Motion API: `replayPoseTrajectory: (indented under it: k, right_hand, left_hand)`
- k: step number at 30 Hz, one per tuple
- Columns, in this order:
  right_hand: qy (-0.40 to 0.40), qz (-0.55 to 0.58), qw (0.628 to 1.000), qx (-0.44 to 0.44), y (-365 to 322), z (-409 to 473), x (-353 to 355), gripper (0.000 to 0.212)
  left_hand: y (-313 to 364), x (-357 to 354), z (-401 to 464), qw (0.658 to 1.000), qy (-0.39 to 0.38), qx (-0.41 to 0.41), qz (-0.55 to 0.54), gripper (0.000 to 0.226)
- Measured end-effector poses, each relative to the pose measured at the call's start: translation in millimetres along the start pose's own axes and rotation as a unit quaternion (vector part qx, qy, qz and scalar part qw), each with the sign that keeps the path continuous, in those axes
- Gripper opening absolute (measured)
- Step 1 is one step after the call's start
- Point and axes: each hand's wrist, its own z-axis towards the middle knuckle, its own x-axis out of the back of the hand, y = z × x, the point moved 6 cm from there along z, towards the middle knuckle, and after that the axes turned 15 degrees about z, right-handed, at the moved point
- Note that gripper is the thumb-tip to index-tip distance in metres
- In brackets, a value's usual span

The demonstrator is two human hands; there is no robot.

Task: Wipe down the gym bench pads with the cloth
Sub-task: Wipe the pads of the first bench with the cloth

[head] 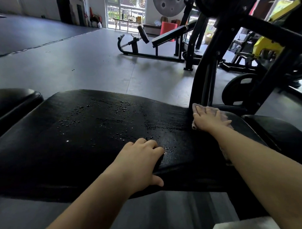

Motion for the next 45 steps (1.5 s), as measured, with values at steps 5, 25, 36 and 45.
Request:
replayPoseTrajectory:
  k: [5, 25, 36, 45]
  right_hand:
    - [-0.003, 0.011, 1.0, -0.018, -9.5, -6.3, -1.5, 0.054]
    - [-0.027, -0.046, 0.992, 0.114, 25.5, -61.0, -0.4, 0.05]
    - [-0.059, -0.011, 0.978, 0.199, -83.3, -114.9, -58.9, 0.052]
    - [-0.063, -0.062, 0.963, 0.255, -42.3, -129.4, -43.2, 0.049]
  left_hand:
    - [0.6, -0.4, -0.3, 1.0, -0.009, -0.003, 0.002, 0.078]
    - [-1.3, 3.5, -1.8, 0.999, -0.044, 0.009, 0.009, 0.08]
    - [-35.4, -2.5, -24.8, 0.99, -0.123, 0.061, 0.03, 0.098]
    - [-46.8, -7.9, -33.4, 0.982, -0.17, 0.078, 0.003, 0.097]
